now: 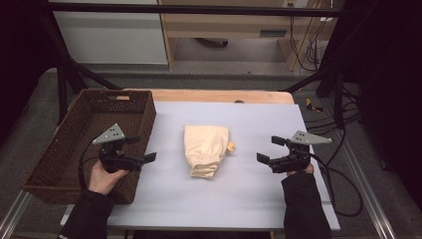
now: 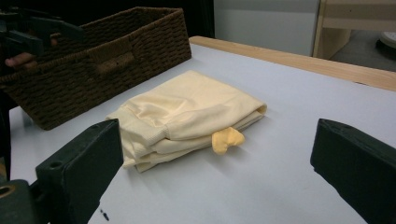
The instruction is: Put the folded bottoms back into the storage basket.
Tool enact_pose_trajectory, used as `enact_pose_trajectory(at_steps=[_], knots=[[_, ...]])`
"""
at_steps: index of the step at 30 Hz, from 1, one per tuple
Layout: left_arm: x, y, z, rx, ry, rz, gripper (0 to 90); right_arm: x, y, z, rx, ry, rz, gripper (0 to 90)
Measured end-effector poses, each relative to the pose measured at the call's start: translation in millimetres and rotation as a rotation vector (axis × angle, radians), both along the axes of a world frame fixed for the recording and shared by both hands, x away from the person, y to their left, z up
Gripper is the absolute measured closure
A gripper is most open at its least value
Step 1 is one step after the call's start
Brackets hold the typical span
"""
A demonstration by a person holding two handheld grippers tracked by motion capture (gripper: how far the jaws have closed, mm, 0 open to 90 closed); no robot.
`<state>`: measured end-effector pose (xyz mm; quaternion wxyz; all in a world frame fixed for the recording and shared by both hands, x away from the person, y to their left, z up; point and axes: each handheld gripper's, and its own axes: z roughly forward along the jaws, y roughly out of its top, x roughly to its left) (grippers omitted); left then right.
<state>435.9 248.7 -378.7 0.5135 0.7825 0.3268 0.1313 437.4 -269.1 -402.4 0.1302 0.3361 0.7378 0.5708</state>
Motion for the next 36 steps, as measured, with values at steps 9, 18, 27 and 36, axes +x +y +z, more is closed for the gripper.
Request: enact_pose_trajectory(at_steps=[9,18,27,36], knots=[[-2.3,-1.7,5.0,0.002,-0.019,0.015,4.3,-0.2,-0.8,-0.8,0.001,0.004,0.001,2.9],[-3.5,-3.8,10.6,-0.002,-0.024,0.009,4.3,0.9,1.2,-3.1,-0.006,0.018,0.003,2.9],[-4.1,-6.4,17.6,-0.004,-0.028,0.012,4.1,0.8,0.9,-2.8,-0.004,0.019,0.006,2.9],[-6.0,-14.7,23.8,0.004,-0.032,0.009,3.7,0.5,0.0,-2.1,-0.001,0.012,0.005,2.9]])
